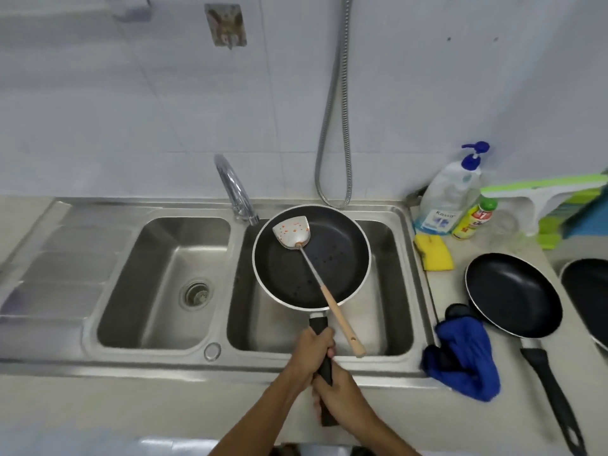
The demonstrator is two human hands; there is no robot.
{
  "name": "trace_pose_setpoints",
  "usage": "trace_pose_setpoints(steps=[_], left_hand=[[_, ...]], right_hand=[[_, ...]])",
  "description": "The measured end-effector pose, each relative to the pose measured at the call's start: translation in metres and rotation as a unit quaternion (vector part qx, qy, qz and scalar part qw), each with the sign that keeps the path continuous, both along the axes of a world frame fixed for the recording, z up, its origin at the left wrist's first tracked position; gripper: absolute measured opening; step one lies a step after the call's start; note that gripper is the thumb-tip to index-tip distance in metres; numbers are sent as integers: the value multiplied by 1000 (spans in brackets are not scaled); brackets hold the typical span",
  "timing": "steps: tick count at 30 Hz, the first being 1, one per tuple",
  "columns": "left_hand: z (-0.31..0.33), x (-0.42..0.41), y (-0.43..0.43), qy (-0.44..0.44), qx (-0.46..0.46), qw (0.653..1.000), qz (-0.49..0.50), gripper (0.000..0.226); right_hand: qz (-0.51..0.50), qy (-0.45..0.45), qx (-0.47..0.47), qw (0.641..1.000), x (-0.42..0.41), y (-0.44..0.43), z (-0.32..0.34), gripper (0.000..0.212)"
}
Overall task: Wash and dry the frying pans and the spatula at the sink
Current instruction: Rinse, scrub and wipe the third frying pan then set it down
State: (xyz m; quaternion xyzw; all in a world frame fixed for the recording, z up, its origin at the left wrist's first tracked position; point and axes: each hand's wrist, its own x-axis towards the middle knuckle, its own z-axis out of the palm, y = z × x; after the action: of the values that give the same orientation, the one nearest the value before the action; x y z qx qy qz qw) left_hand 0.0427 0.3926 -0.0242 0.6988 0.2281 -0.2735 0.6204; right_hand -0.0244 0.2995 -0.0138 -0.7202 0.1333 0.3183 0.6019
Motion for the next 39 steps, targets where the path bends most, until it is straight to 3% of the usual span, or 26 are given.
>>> trace_pose_setpoints(steps=[3, 4, 6, 9, 13, 15, 18, 25, 29, 33, 36, 39], left_hand=[[-10, 2, 24, 2, 5, 1000, -21, 42], [-13, 3, 31, 0, 7, 1000, -28, 41], [-13, 8, 40, -6, 8, 999, -36, 39], [-15, 12, 43, 2, -5, 999, -36, 35], [-17, 12, 44, -2, -43, 998, -49, 19], [-17, 12, 44, 3, -53, 997, -47, 15], [-21, 11, 48, 31, -74, 997, -22, 16], [-27, 11, 52, 32, -79, 996, -12, 20], [-29, 9, 55, 34, -86, 996, 3, 24], [-33, 6, 61, 32, -94, 995, 2, 27], [-34, 3, 66, 30, -95, 995, 9, 25], [-35, 2, 69, 27, -94, 995, 15, 24]], right_hand=[[145, 79, 86, 983, 14, -27, -1, 34], [146, 125, 105, 976, 19, -43, -2, 41], [45, 193, 117, 973, 36, -71, -3, 46], [-143, 185, 47, 971, 68, -64, 14, 54], [-76, 108, -69, 989, 92, -3, 40, 85], [-27, 17, -176, 984, 93, 15, 37, 83], [31, -114, -337, 934, 93, 21, 24, 53], [-84, -146, -366, 915, 65, -9, 10, 47], [-145, -149, -370, 905, 50, -37, 13, 57], [-225, -114, -349, 903, 37, -59, -2, 57], [-216, -74, -353, 907, 30, -70, -20, 63], [-140, -57, -395, 906, 41, -71, -32, 68]])
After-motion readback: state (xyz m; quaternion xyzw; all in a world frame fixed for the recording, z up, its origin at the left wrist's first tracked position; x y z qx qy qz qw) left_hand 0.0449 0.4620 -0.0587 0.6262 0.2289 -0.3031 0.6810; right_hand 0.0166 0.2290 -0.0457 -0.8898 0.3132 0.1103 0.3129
